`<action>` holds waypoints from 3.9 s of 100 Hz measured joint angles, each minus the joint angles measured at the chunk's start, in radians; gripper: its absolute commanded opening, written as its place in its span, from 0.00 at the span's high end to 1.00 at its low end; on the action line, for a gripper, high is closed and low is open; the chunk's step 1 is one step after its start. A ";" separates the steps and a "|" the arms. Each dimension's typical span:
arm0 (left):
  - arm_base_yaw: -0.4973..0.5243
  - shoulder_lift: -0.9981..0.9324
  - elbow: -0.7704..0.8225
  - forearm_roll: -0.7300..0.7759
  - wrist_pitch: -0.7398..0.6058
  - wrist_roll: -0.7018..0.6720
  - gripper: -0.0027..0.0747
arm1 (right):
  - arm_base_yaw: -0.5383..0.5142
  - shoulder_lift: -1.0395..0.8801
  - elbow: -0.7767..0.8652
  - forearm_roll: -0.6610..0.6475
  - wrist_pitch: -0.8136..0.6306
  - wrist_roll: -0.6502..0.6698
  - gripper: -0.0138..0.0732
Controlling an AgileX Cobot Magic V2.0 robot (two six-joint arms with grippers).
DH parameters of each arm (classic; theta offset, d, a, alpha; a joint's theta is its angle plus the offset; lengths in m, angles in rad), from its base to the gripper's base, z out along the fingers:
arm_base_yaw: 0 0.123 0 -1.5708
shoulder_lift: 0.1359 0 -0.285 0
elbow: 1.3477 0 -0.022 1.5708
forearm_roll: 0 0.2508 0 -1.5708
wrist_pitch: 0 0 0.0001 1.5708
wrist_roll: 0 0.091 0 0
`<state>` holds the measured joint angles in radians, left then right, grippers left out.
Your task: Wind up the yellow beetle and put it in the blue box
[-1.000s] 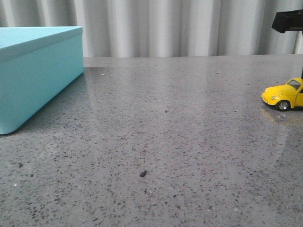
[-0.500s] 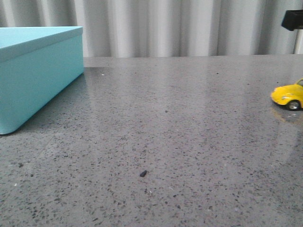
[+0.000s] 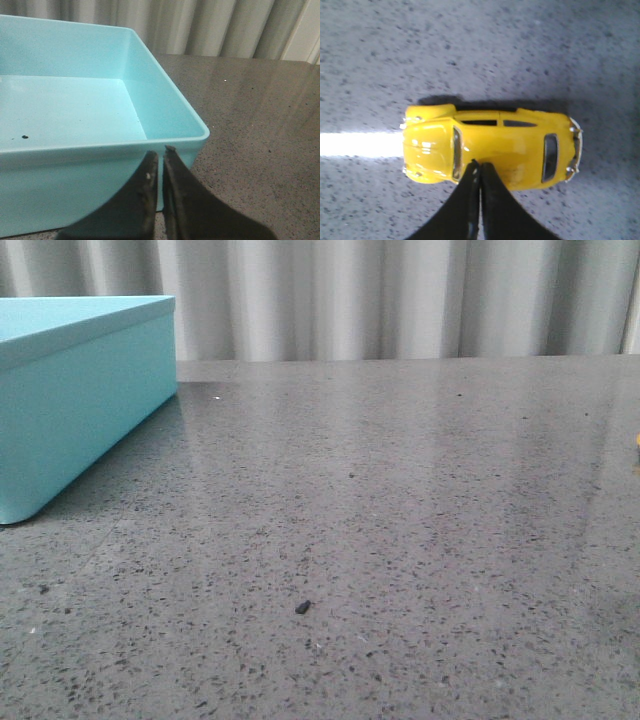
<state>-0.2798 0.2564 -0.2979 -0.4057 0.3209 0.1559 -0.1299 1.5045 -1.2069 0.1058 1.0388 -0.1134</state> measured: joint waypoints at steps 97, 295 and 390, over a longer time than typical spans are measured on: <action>0.000 0.006 -0.007 0.000 -0.076 0.030 0.99 | 0.416 -0.944 0.225 0.052 -0.354 -0.104 0.89; -0.256 1.334 -1.271 0.222 0.694 0.266 0.54 | 0.416 -1.051 0.360 0.034 -0.457 -0.152 0.89; -0.237 1.459 -1.284 0.194 0.778 0.846 0.27 | 0.416 -1.051 0.381 0.034 -0.535 -0.152 0.89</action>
<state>-0.5164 1.7157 -1.5814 -0.2119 1.0984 1.0022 0.2862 0.4537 -0.8263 0.1399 0.5039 -0.2656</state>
